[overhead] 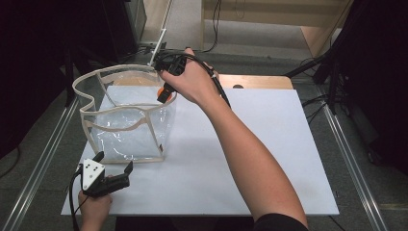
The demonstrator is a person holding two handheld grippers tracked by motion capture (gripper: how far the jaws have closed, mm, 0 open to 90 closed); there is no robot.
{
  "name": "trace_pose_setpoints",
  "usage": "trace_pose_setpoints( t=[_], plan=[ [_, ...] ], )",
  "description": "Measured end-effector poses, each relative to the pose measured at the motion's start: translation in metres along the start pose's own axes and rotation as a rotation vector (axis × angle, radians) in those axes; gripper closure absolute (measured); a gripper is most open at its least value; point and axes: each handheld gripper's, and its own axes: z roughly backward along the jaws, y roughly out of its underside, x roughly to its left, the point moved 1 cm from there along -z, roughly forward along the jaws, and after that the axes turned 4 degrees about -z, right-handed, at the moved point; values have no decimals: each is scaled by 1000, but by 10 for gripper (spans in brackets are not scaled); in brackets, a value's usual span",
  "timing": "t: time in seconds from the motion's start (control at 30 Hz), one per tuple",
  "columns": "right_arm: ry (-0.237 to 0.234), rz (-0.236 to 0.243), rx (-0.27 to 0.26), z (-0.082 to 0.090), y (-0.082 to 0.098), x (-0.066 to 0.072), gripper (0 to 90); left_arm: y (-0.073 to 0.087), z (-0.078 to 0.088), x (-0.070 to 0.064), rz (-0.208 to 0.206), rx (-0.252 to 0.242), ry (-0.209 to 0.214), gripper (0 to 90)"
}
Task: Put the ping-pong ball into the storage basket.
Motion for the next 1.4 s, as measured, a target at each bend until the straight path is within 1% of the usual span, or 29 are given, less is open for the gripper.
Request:
trace_pose_setpoints(
  t=[0.03, 0.1, 0.13, 0.2, 0.23, 0.3, 0.37, 0.43, 0.5, 0.57, 0.63, 0.67, 0.7, 0.83, 0.9, 0.97, 1.07, 1.17, 1.27, 1.33, 1.4],
  plan=[
    [4, -1, 0, 0, 0, 0, 410, 0, 0, 0, 0, 1, 1, 0],
    [24, -3, -19, 1, 0, 1, 327, 0, 0, 0, 0, 5, 2, 0],
    [23, -5, -26, 2, -1, 1, 306, 0, 0, 0, 1, 5, 2, 0],
    [43, -8, -41, 5, 0, 2, 243, 0, 0, 0, 0, 4, 2, 0],
    [45, -11, -47, 6, 0, 3, 220, 0, 0, 0, 1, 4, 2, 0],
    [53, -16, -55, 9, 1, 5, 147, 0, 0, 0, 1, 5, 4, 0],
    [70, -12, -66, 13, 3, 7, 94, 0, 0, 1, 2, 2, 5, 0],
    [92, -24, -84, 17, 6, 10, 84, 0, 0, 1, 3, 1, 4, 0],
    [97, -29, -96, 20, 10, 11, 0, 0, 0, 1, 0, 5, 3, 0],
    [83, -30, -94, 22, 14, 13, 0, 0, 0, 0, 0, 5, 4, 0],
    [97, -33, -96, 25, 19, 15, 0, 0, 0, 1, 1, 5, 3, 0],
    [95, -25, -99, 26, 21, 16, 0, 0, 0, 1, 2, 4, 4, 0],
    [90, -31, -105, 27, 24, 17, 0, 0, 0, 1, 3, 4, 4, 0],
    [98, -43, -123, 30, 35, 18, 0, 0, 0, 1, 6, 1, 6, 0],
    [100, -44, -133, 29, 41, 18, 0, 0, 0, 1, 9, 0, 6, 0],
    [98, -56, -134, 27, 47, 18, 0, 0, 0, 1, 8, 1, 6, 0],
    [97, -60, -131, 24, 55, 18, 0, 0, 0, 1, 2, 6, 6, 0],
    [94, -68, -135, 22, 63, 19, 0, 0, 0, 1, 4, 7, 6, 0],
    [97, -74, -133, 22, 68, 19, 0, 0, 0, 1, 3, 5, 6, 0],
    [97, -66, -133, 21, 71, 19, 0, 0, 0, 0, 3, 2, 6, 0],
    [96, -73, -129, 18, 75, 21, 0, 0, 0, 0, 4, 2, 5, 0]
  ],
)
